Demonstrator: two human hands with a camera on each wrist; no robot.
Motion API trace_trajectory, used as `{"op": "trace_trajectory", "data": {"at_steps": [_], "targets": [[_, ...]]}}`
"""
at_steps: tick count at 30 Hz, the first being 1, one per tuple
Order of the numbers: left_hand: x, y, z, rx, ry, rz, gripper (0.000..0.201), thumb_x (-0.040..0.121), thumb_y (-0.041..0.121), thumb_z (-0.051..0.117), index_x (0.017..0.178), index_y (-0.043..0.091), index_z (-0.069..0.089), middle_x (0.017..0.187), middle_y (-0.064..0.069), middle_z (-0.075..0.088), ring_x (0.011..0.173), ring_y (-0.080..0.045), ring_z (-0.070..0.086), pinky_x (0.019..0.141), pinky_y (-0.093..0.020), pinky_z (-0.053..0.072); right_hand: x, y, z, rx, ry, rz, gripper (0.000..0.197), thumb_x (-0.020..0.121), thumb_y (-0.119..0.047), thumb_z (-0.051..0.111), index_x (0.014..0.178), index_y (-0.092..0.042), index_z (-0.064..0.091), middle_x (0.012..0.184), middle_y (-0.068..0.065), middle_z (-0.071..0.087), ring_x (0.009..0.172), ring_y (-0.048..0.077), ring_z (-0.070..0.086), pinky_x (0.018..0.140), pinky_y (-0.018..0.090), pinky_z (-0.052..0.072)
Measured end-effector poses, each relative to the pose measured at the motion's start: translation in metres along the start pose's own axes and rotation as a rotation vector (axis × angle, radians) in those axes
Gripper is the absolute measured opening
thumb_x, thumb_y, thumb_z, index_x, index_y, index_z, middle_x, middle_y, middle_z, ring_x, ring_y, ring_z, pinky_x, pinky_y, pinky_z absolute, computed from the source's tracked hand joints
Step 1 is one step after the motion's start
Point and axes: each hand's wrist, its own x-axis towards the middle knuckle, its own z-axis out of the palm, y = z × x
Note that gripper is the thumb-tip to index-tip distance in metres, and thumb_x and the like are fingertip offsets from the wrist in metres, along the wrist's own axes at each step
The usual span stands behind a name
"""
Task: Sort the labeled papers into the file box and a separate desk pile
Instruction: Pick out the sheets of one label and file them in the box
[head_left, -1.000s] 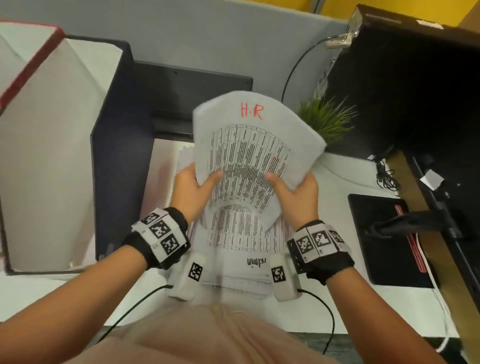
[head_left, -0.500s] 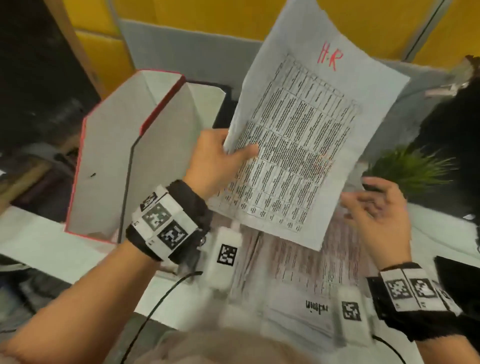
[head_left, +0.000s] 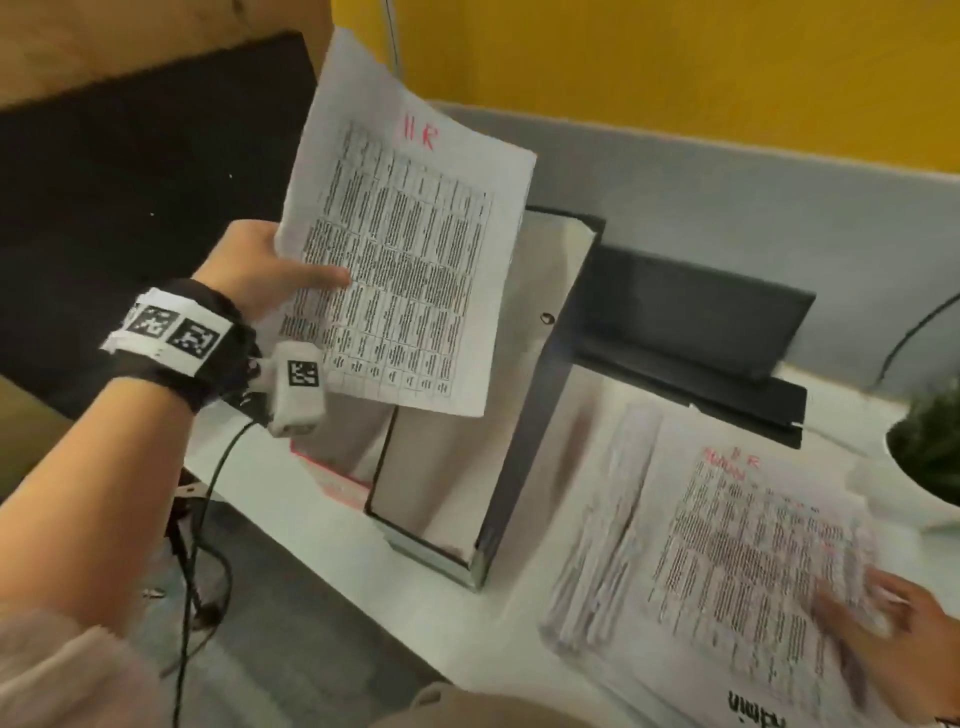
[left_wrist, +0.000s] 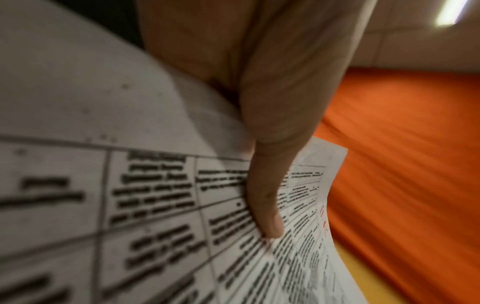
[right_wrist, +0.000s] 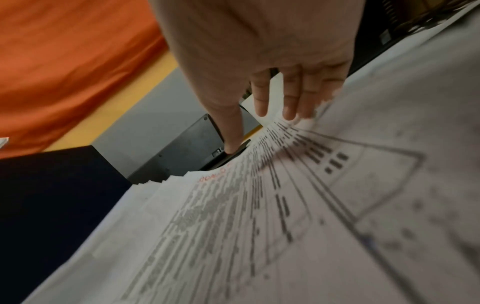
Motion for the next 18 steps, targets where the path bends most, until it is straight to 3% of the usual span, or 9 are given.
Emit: {"op": "trace_trajectory", "data": {"at_steps": [3, 5, 6, 9, 12, 18], "targets": [[0.015, -0.016, 0.010, 0.225, -0.021, -0.071, 0.029, 0.066, 0.024, 0.082, 0.088, 0.013, 0.067, 0.080, 0.001, 0.068, 0.077, -0.016, 0.065, 0.066, -0.029, 0.050, -0.001, 0.002, 0.006, -0.114, -0.061, 0.066, 0.080, 0.054, -0.045, 0.086, 0.122, -0.017, 0.054, 0.114, 0.023, 0.060, 0.103, 0.043, 0.056, 0.089, 0.043, 0.045], [0.020, -0.024, 0.027, 0.386, -0.045, -0.065, 0.029, 0.066, 0.023, 0.083, 0.083, 0.010, 0.064, 0.074, -0.002, 0.060, 0.073, -0.021, 0.059, 0.055, -0.026, 0.043, -0.002, 0.002, 0.009, -0.189, -0.082, 0.056, 0.085, 0.053, -0.041, 0.087, 0.126, -0.016, 0.051, 0.118, 0.026, 0.057, 0.108, 0.045, 0.051, 0.096, 0.052, 0.042], [0.022, -0.028, 0.037, 0.437, -0.053, -0.061, 0.029, 0.068, 0.022, 0.081, 0.088, 0.009, 0.064, 0.078, -0.004, 0.061, 0.074, -0.024, 0.058, 0.055, -0.026, 0.041, -0.002, 0.001, 0.010, -0.198, -0.078, 0.065, 0.086, 0.052, -0.040, 0.087, 0.127, -0.016, 0.051, 0.118, 0.027, 0.056, 0.110, 0.045, 0.049, 0.099, 0.054, 0.040], [0.028, -0.043, 0.065, 0.551, -0.053, -0.038, 0.032, 0.079, 0.017, 0.070, 0.105, 0.000, 0.063, 0.099, -0.018, 0.064, 0.091, -0.034, 0.062, 0.068, -0.032, 0.045, -0.005, -0.004, 0.010, -0.180, -0.083, 0.100, 0.084, 0.053, -0.039, 0.087, 0.126, -0.017, 0.052, 0.119, 0.028, 0.055, 0.114, 0.044, 0.047, 0.102, 0.054, 0.038], [0.032, -0.058, 0.088, 0.642, -0.135, -0.047, 0.032, 0.079, 0.012, 0.070, 0.108, 0.000, 0.064, 0.102, -0.020, 0.065, 0.094, -0.034, 0.062, 0.075, -0.035, 0.048, -0.009, -0.012, 0.008, -0.175, -0.090, 0.105, 0.080, 0.057, -0.039, 0.084, 0.126, -0.018, 0.052, 0.121, 0.026, 0.055, 0.115, 0.042, 0.047, 0.102, 0.053, 0.038], [0.036, -0.082, 0.111, 0.710, -0.304, -0.112, 0.041, 0.079, 0.011, 0.070, 0.117, 0.004, 0.058, 0.113, -0.017, 0.064, 0.105, -0.032, 0.059, 0.090, -0.037, 0.046, -0.021, -0.024, 0.004, -0.228, -0.033, 0.121, 0.091, 0.059, -0.035, 0.086, 0.136, -0.009, 0.043, 0.130, 0.031, 0.044, 0.123, 0.042, 0.035, 0.108, 0.048, 0.028]]}}
